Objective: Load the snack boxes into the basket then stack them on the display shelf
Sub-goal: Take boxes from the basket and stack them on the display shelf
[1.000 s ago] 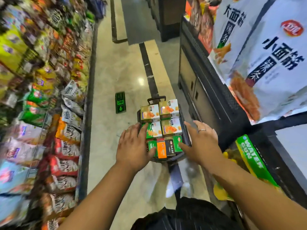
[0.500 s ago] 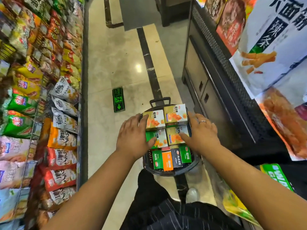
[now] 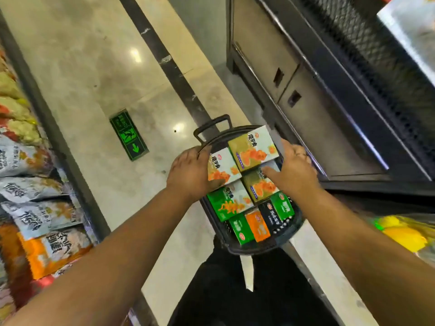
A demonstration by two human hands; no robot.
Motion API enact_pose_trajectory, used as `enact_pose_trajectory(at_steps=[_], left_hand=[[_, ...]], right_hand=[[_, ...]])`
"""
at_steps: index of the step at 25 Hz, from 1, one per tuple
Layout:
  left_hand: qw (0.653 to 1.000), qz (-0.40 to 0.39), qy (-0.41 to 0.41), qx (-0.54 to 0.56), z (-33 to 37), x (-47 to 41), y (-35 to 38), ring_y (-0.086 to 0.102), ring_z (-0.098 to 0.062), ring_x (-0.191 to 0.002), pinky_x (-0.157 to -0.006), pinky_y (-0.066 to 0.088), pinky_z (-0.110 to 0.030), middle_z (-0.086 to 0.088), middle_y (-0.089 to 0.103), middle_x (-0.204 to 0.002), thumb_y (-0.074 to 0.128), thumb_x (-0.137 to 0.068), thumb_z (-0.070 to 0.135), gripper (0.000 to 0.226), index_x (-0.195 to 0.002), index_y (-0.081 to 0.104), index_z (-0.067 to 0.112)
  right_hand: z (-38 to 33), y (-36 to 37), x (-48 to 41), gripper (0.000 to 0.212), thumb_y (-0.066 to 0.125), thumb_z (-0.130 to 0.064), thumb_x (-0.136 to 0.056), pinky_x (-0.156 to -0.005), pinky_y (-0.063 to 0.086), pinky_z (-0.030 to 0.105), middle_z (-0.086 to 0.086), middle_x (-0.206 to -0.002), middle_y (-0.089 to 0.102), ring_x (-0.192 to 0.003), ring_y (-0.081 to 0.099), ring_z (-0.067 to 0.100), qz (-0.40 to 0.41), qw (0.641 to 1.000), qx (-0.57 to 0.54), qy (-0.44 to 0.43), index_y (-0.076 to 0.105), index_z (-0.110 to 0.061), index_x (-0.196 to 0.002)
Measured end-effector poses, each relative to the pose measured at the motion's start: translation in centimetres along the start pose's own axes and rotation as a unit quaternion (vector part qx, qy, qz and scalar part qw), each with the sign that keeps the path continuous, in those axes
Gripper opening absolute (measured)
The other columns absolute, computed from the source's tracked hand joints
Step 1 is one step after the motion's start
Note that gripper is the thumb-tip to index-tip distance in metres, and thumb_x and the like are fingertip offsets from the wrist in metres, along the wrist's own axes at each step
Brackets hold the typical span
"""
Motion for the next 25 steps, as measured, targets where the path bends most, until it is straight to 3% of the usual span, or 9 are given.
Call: enact_pose_trajectory(at_steps=[8, 12, 16, 20, 23, 25], left_hand=[[0.998, -0.053, -0.014, 0.042, -4.7, -9.9, 13.6, 0.037, -0.038, -0.134, -0.111, 0.030, -0.046, -0.018, 0.039, -0.148, 0.069, -0.071, 0.068, 0.110, -0.153, 0.023, 0.011], [0.995, -0.083, -0.048, 0.039, -6.9, -12.8, 17.3, 0.034, -0.035, -0.138, -0.113, 0.028, -0.044, -0.015, 0.038, -0.150, 0.072, -0.069, 0.068, 0.111, -0.152, 0.024, 0.014], [0.981, -0.151, -0.095, 0.079, -8.2, -14.7, 19.9, 0.054, -0.035, -0.121, -0.098, 0.045, -0.043, -0.014, 0.059, -0.129, 0.079, -0.068, 0.060, 0.089, -0.133, 0.043, 0.012], [0.972, -0.171, -0.108, 0.121, -8.1, -14.7, 20.1, 0.057, -0.033, -0.119, -0.096, 0.045, -0.042, -0.010, 0.060, -0.128, 0.084, -0.068, 0.050, 0.088, -0.133, 0.038, 0.013], [0.972, -0.166, -0.107, 0.125, -8.0, -14.6, 19.7, 0.057, -0.031, -0.119, -0.095, 0.045, -0.041, -0.009, 0.061, -0.127, 0.085, -0.067, 0.050, 0.087, -0.131, 0.039, 0.013], [0.969, -0.171, -0.123, 0.129, -8.2, -14.3, 19.9, 0.057, -0.031, -0.119, -0.097, 0.045, -0.041, -0.009, 0.061, -0.126, 0.084, -0.067, 0.052, 0.088, -0.131, 0.039, 0.013]], right_hand=[[5.3, 10.6, -12.4, 0.112, 0.076, -0.052, -0.076, -0.107, 0.035, 0.047, 0.015, -0.154, 0.020, -0.139, 0.029, 0.034, 0.018, 0.994, -0.077, 0.071, 0.005, -0.017, -0.156], [8.1, 14.2, -15.4, 0.120, 0.081, -0.060, -0.064, -0.110, 0.035, 0.050, 0.013, -0.150, 0.034, -0.136, 0.035, 0.033, 0.013, 0.987, -0.126, 0.103, 0.013, -0.021, -0.155], [9.6, 15.3, -15.4, 0.104, 0.087, -0.053, -0.059, -0.098, 0.045, 0.038, -0.002, -0.132, 0.053, -0.120, 0.052, 0.019, 0.040, 0.958, -0.259, 0.117, 0.031, -0.036, -0.145], [9.1, 15.6, -14.5, 0.090, 0.087, -0.034, -0.068, -0.078, 0.041, 0.020, -0.007, -0.129, 0.054, -0.118, 0.052, 0.013, 0.060, 0.933, -0.336, 0.112, 0.035, -0.035, -0.141], [9.1, 15.4, -14.0, 0.085, 0.088, -0.027, -0.066, -0.080, 0.047, 0.021, -0.005, -0.128, 0.055, -0.116, 0.055, 0.011, 0.090, 0.913, -0.383, 0.107, 0.042, -0.035, -0.137], [9.7, 15.2, -13.5, 0.082, 0.089, -0.024, -0.063, -0.086, 0.055, 0.030, -0.005, -0.125, 0.059, -0.114, 0.059, 0.010, 0.105, 0.897, -0.416, 0.107, 0.047, -0.035, -0.133]])
Point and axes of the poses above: each hand's wrist, its own x-axis away from the middle knuckle, its own y-axis out of the palm, z = x × y, the point moved 9 cm from there along -x, towards the middle knuckle
